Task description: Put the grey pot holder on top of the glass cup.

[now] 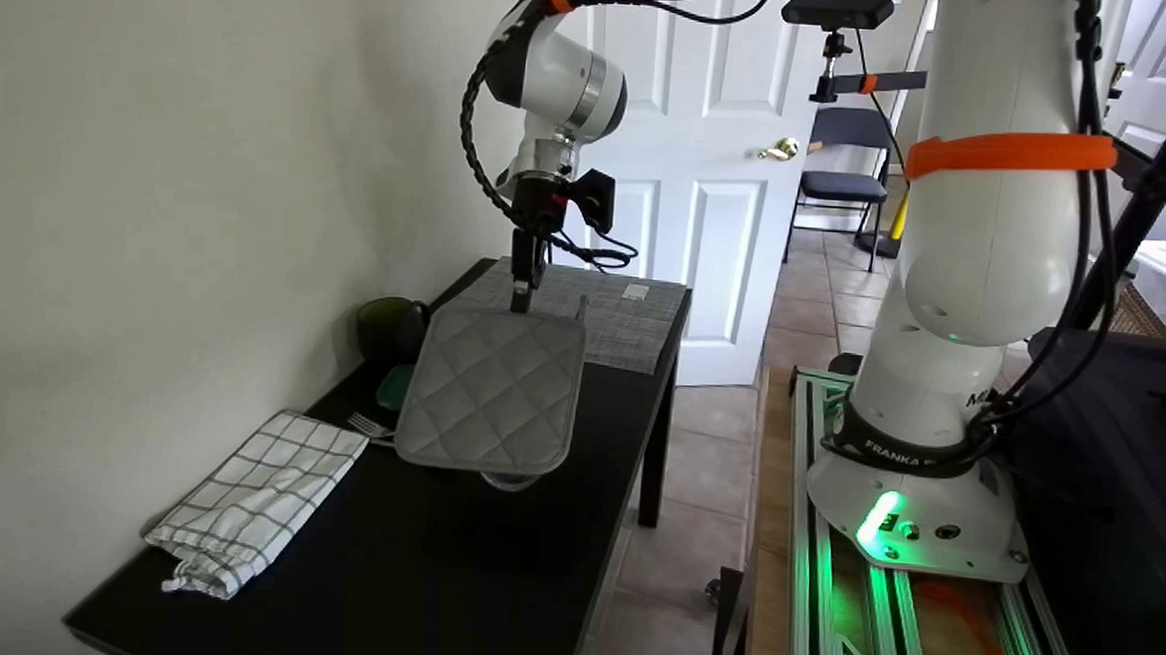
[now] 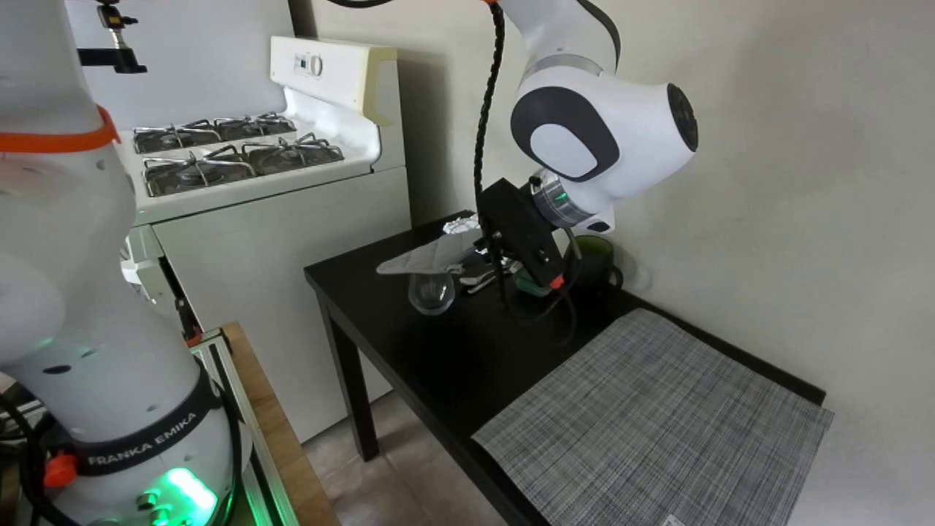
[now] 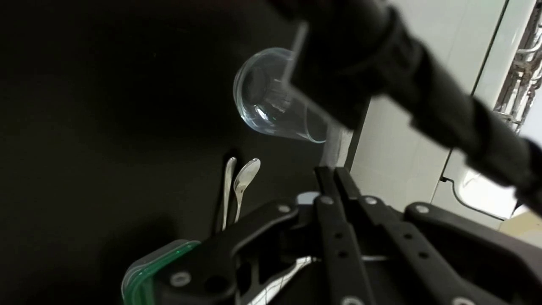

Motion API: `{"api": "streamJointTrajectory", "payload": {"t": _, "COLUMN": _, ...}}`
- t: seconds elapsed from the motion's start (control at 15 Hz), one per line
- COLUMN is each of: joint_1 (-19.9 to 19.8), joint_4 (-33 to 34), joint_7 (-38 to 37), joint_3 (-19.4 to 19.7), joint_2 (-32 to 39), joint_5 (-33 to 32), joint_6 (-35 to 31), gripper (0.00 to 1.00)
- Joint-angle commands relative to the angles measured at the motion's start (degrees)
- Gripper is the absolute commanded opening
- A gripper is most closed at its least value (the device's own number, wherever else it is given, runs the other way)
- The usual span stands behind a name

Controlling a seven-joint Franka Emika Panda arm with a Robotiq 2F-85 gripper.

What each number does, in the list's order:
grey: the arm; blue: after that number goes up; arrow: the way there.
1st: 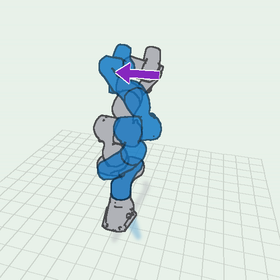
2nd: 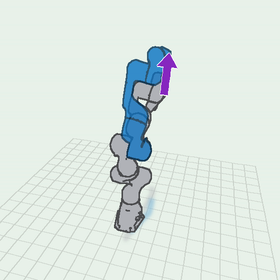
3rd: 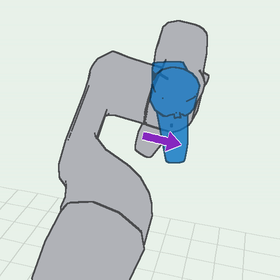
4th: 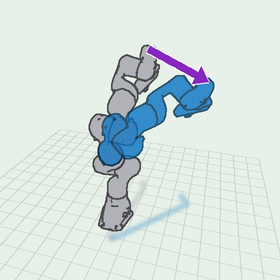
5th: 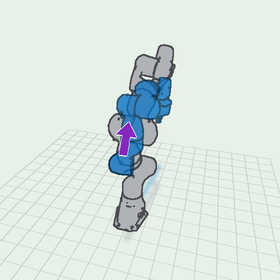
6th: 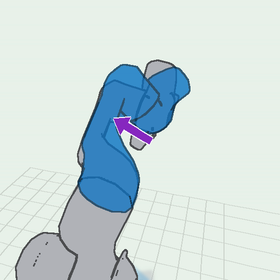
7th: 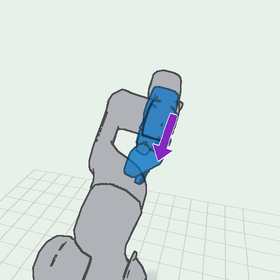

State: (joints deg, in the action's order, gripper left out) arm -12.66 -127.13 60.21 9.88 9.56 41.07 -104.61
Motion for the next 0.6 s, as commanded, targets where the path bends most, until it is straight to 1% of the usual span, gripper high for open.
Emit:
{"api": "streamJointTrajectory", "payload": {"t": 0.0, "joint_1": 0.2, "joint_4": 0.9, "joint_7": 0.4, "joint_3": -0.7, "joint_2": 2.2, "joint_5": -0.6, "joint_6": -1.3, "gripper": 0.01}}
{"api": "streamJointTrajectory", "payload": {"t": 0.53, "joint_1": 0.0, "joint_4": 1.0, "joint_7": 0.2, "joint_3": -1.5, "joint_2": 5.2, "joint_5": -1.1, "joint_6": -3.2, "gripper": 0.01}}
